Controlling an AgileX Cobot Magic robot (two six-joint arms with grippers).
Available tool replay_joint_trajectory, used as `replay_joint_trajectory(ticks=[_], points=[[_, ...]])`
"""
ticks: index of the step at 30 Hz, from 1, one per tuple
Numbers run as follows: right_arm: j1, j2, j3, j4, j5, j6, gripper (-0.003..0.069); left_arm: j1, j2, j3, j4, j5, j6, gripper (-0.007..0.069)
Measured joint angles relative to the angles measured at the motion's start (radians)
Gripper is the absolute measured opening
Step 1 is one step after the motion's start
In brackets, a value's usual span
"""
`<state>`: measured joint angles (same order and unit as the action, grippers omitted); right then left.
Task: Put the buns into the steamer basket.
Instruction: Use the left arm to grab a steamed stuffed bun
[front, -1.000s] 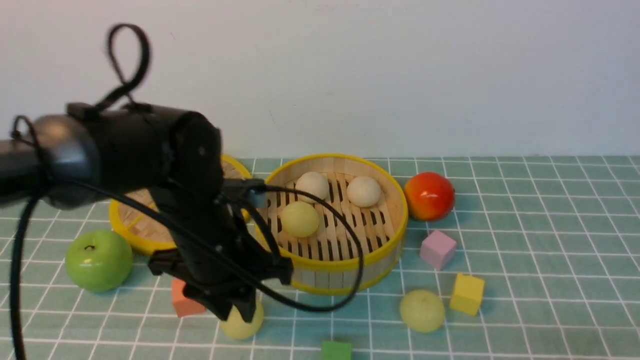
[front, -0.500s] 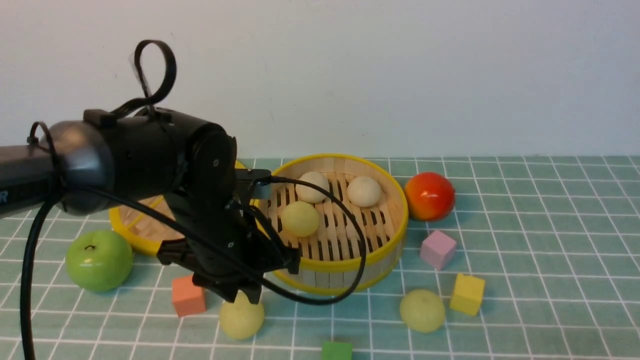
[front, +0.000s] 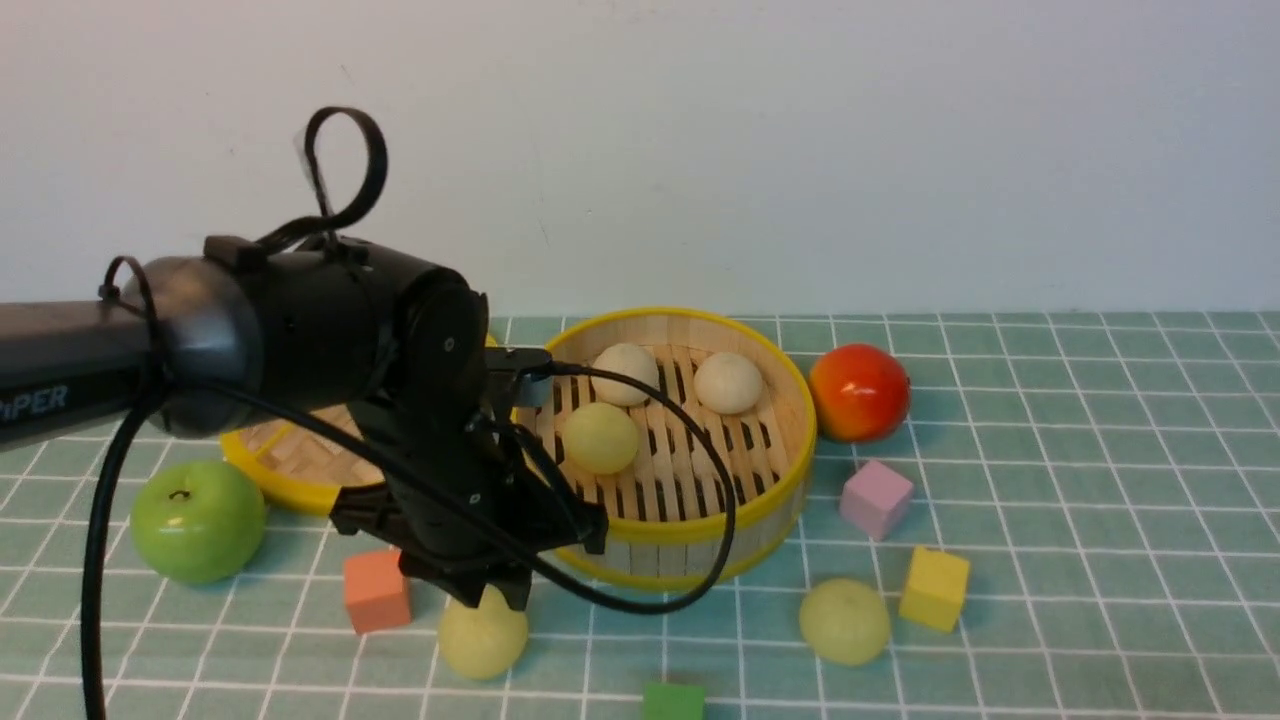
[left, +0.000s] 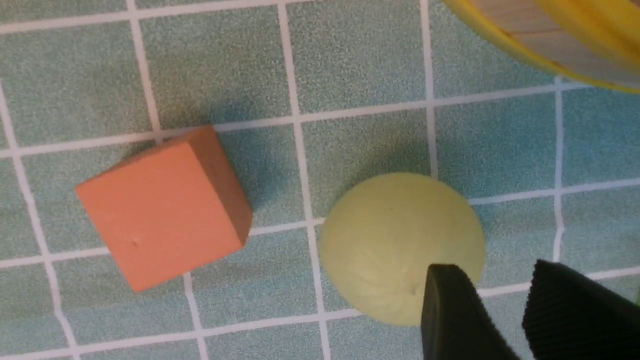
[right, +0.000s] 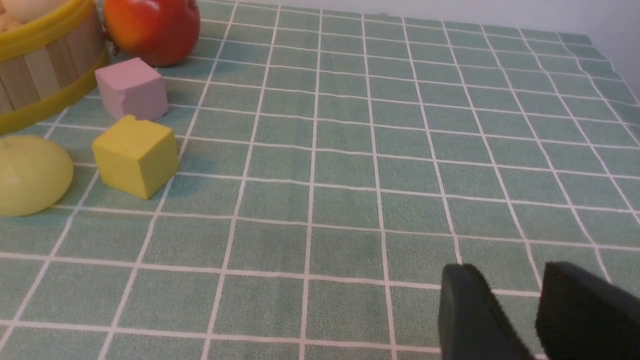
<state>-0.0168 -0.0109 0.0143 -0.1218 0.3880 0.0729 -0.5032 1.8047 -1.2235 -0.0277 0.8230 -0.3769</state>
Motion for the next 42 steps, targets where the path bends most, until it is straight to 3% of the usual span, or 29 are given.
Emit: replay_joint_trajectory(ticks=[15,30,42], points=[[0.000,0.000,0.000,0.000,0.000,0.000,0.0239,0.000,0.062,0.000,0.014,-0.040,0.000,0.0238],[0.000,0.000,0.000,0.000,0.000,0.000,0.0239,0.000,0.063,-0.053,0.051,0.072,0.000,0.0238],[0.000,0.000,0.000,0.000,0.000,0.000,0.0239,0.000,0.063,-0.053,0.085,0.052,-0.045,0.0238]])
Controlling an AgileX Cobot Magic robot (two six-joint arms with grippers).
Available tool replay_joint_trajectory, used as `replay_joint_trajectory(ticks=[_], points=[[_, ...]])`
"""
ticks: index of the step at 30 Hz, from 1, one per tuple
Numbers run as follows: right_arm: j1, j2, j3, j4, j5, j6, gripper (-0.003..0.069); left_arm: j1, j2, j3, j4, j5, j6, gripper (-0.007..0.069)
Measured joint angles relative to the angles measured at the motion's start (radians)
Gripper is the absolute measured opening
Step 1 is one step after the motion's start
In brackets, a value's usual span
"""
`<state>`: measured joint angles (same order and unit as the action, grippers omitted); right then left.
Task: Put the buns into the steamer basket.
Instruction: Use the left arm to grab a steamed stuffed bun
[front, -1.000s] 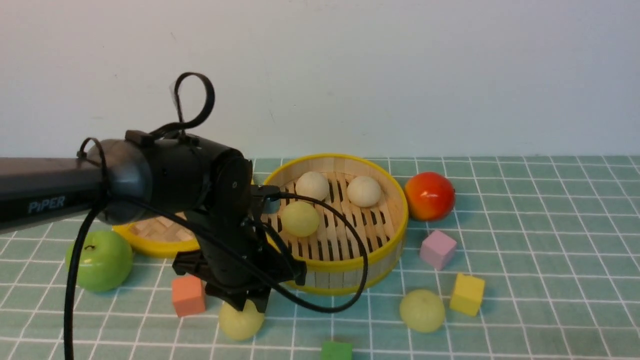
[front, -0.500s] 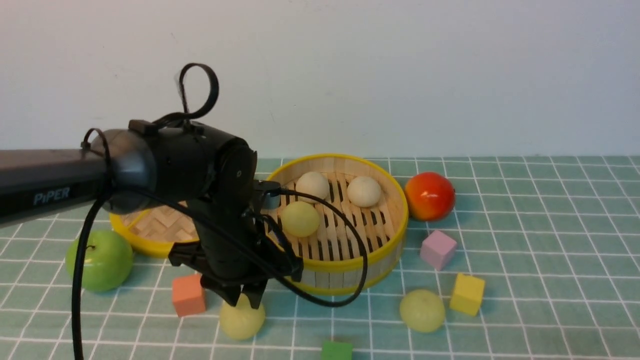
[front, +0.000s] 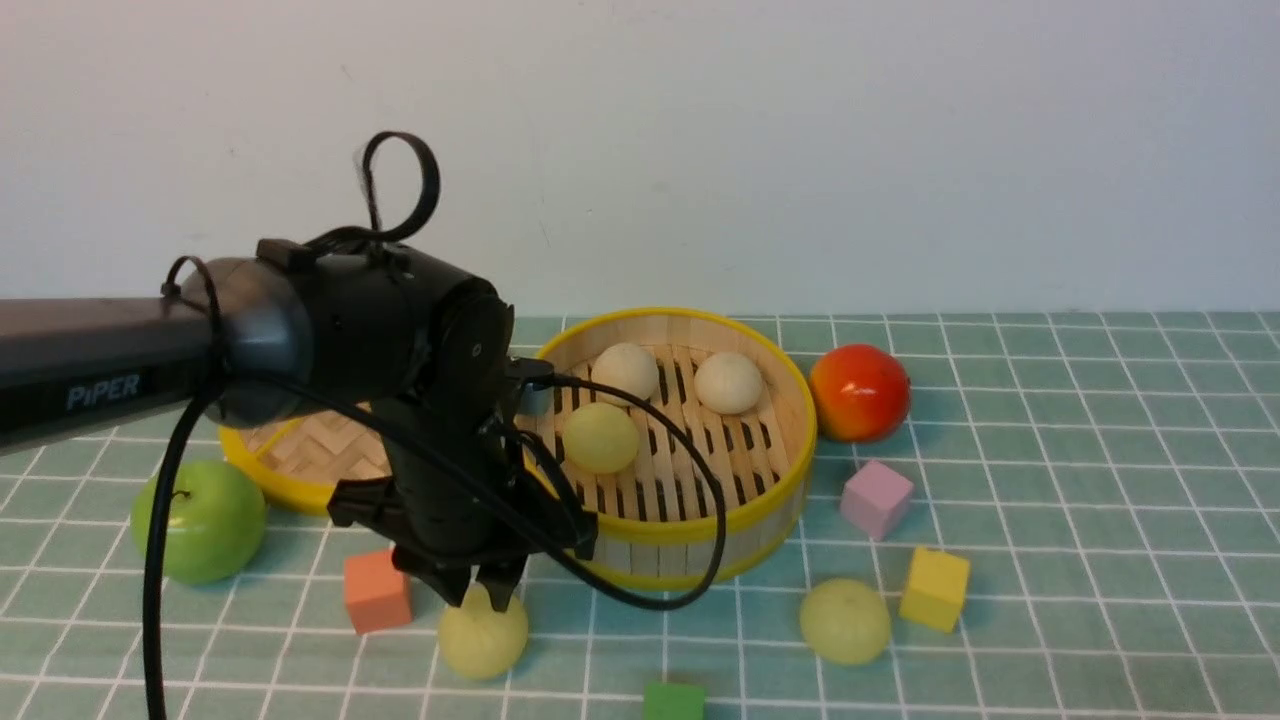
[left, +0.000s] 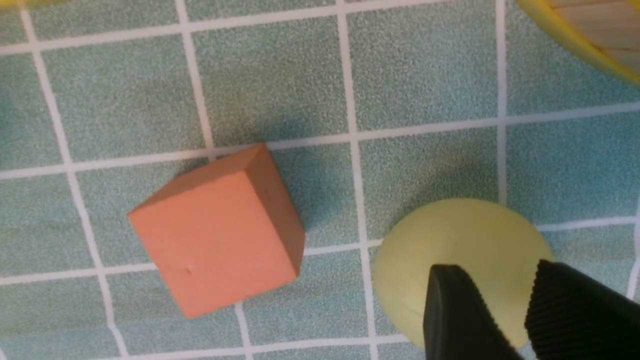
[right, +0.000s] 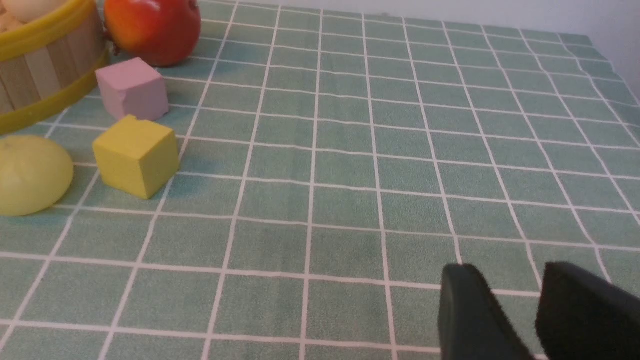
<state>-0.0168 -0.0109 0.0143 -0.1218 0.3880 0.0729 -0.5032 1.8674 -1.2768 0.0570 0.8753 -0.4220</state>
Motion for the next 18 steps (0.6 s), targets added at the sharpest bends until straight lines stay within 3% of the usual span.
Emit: replay_joint_trajectory(ticks=[18], points=[[0.000,0.000,0.000,0.000,0.000,0.000,0.0239,0.000,0.057,0.000,-0.004,0.014,-0.034,0.0238]])
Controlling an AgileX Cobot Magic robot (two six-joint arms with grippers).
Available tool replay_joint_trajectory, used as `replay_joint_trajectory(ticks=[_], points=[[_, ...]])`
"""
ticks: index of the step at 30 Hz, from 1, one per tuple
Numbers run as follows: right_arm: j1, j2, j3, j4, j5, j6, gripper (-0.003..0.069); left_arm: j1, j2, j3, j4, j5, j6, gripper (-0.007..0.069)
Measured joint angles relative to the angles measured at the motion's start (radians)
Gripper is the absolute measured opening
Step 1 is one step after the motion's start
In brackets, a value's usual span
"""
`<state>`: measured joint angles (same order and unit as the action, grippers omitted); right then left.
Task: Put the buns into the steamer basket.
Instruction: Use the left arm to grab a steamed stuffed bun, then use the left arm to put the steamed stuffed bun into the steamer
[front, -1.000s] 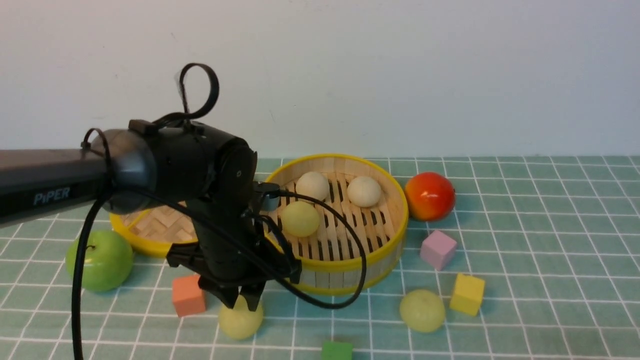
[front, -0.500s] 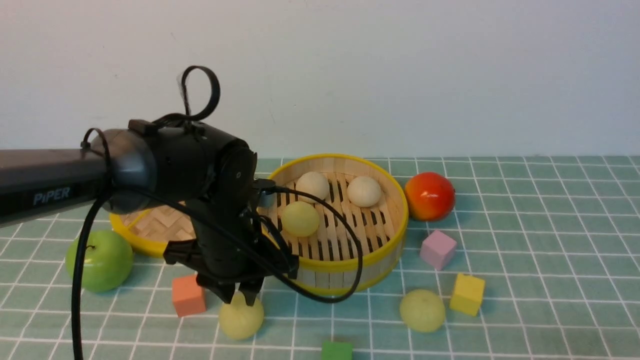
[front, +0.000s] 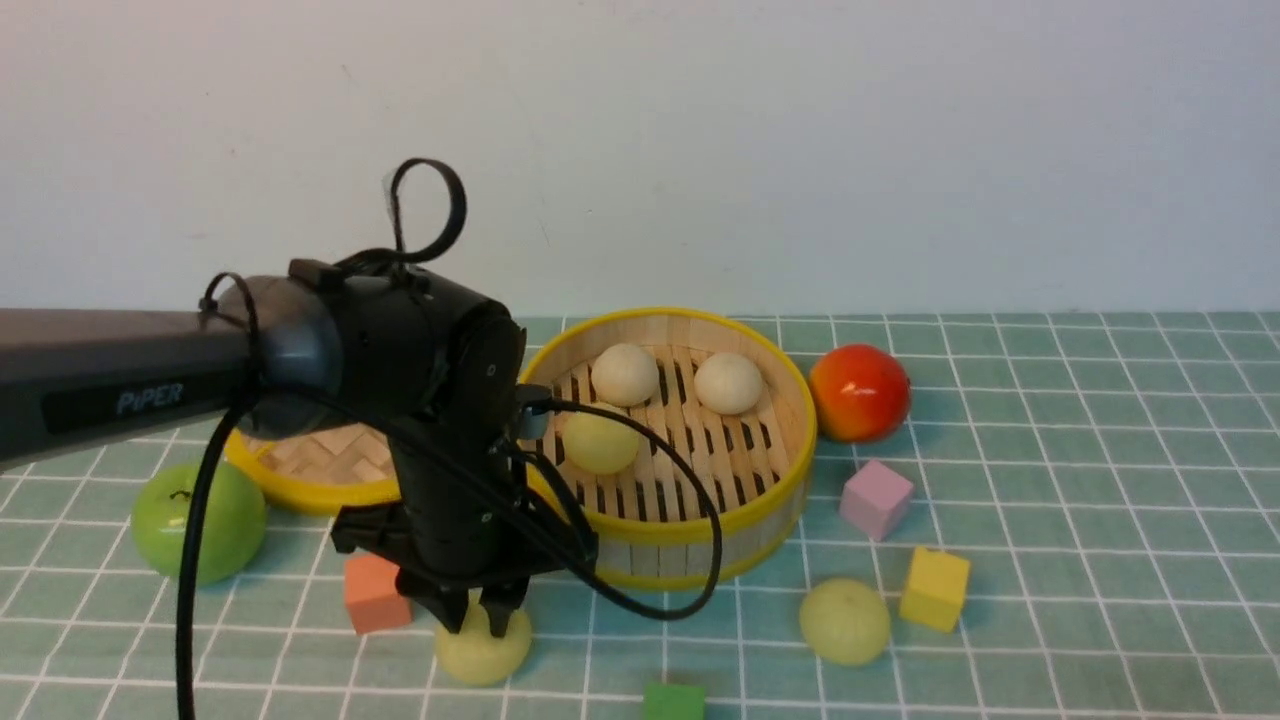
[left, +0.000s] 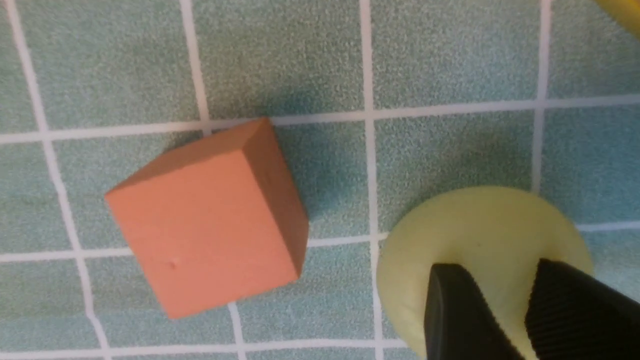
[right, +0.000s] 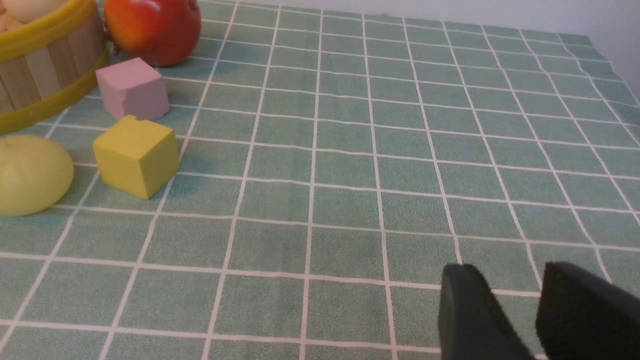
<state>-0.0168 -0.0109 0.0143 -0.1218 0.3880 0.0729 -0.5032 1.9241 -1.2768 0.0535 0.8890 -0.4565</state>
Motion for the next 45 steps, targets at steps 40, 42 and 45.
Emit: replay_joint_trajectory(ticks=[40,42,45], points=[[0.000,0.000,0.000,0.000,0.000,0.000,0.0239,-0.047,0.268,-0.616,-0.198,0.078,0.099,-0.0001],[0.000,0.000,0.000,0.000,0.000,0.000,0.0239,-0.047,0.278,-0.618,-0.205,0.084,0.098,0.0005],[0.000,0.000,0.000,0.000,0.000,0.000,0.0239,-0.048,0.282,-0.621,-0.201,0.088,0.078,0.0031]])
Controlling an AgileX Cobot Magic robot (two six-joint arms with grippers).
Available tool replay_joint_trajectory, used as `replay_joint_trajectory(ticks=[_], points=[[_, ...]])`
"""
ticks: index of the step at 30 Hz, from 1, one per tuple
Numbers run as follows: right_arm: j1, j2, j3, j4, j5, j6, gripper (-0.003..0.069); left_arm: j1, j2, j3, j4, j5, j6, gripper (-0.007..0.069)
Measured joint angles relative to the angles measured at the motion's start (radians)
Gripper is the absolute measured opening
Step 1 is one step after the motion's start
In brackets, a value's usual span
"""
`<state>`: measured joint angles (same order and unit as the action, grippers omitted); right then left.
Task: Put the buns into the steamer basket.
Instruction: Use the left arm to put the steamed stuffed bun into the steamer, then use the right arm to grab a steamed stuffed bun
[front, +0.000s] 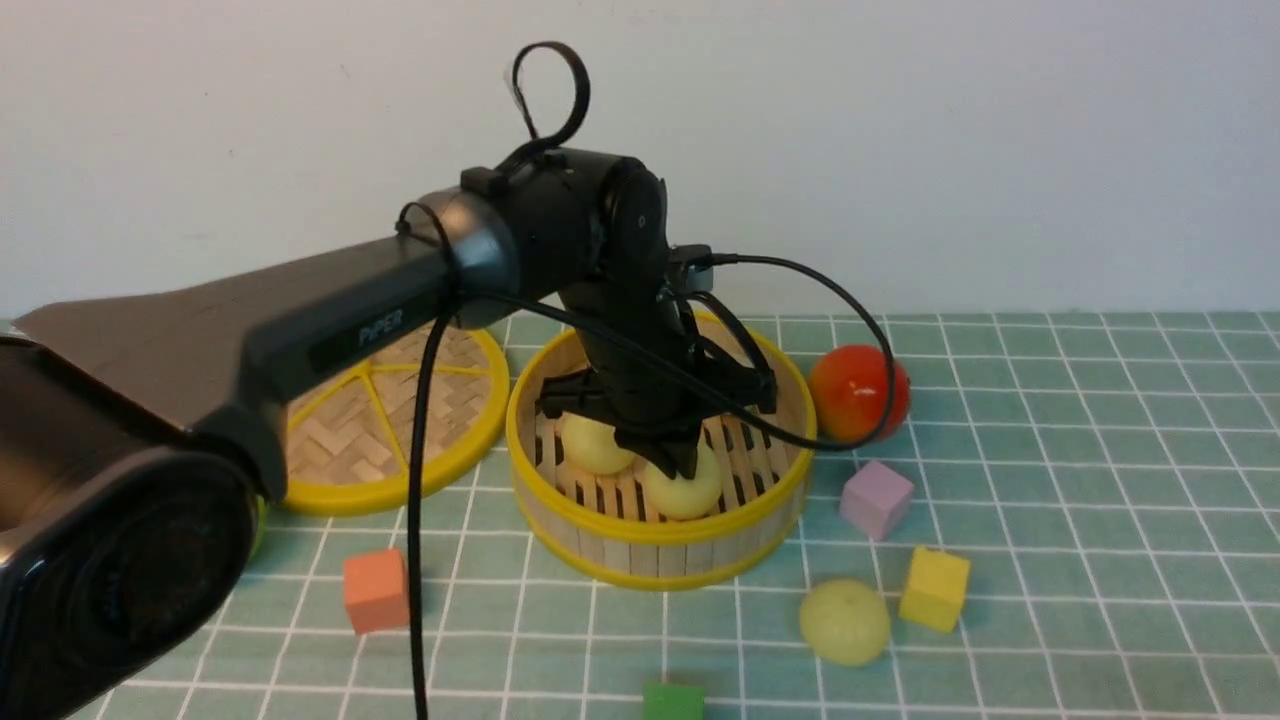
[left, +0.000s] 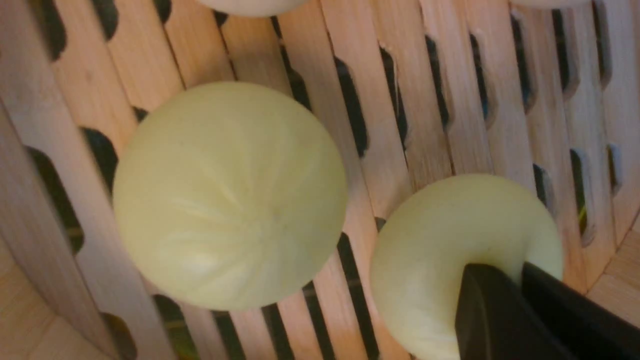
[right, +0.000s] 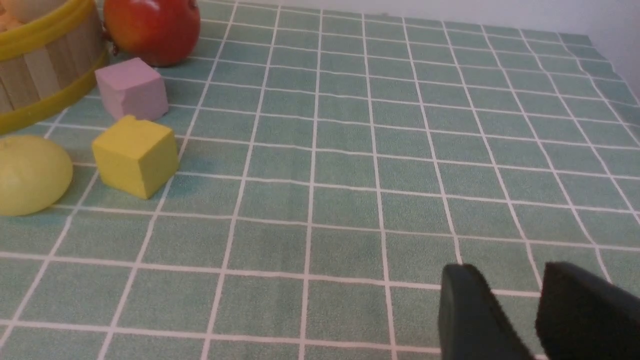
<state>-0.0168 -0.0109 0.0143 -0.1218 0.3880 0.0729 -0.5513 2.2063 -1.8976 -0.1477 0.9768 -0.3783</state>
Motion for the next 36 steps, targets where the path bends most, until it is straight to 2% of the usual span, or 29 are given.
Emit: replay_joint_trajectory(ticks=[4,11,13,17,21,25,29,35,36], points=[[0.000,0.000,0.000,0.000,0.000,0.000,0.0239,0.000,-0.001,-0.003,0.027,0.009,-0.023,0.0121],[0.000,0.000,0.000,0.000,0.000,0.000,0.0239,0.000,-0.045,-0.003,0.046,0.075,-0.025,0.0388],[0.000,0.000,0.000,0.000,0.000,0.000,0.0239,0.000,-0.067,-0.003,0.060,0.097,-0.025,0.0412],[0.000,0.000,0.000,0.000,0.000,0.000,0.0239,0.000,-0.235,-0.003,0.179,0.168,-0.032,0.0447],[0.000,0.000,0.000,0.000,0.000,0.000,0.0239,0.000,-0.413,-0.003,0.270,0.216,-0.057,0.0436],[0.000,0.000,0.000,0.000,0.000,0.000,0.0239,0.000,-0.607,-0.003,0.328,0.260,-0.069,0.0384],[0.000,0.000,0.000,0.000,0.000,0.000,0.0239,0.000,-0.822,0.086,0.345,0.260,-0.080,0.0267],[0.000,0.000,0.000,0.000,0.000,0.000,0.0239,0.000,-1.179,0.442,0.359,0.260,-0.184,0.0085],[0.000,0.000,0.000,0.000,0.000,0.000,0.0239,0.000,-1.192,0.456,0.360,0.260,-0.184,0.0080]])
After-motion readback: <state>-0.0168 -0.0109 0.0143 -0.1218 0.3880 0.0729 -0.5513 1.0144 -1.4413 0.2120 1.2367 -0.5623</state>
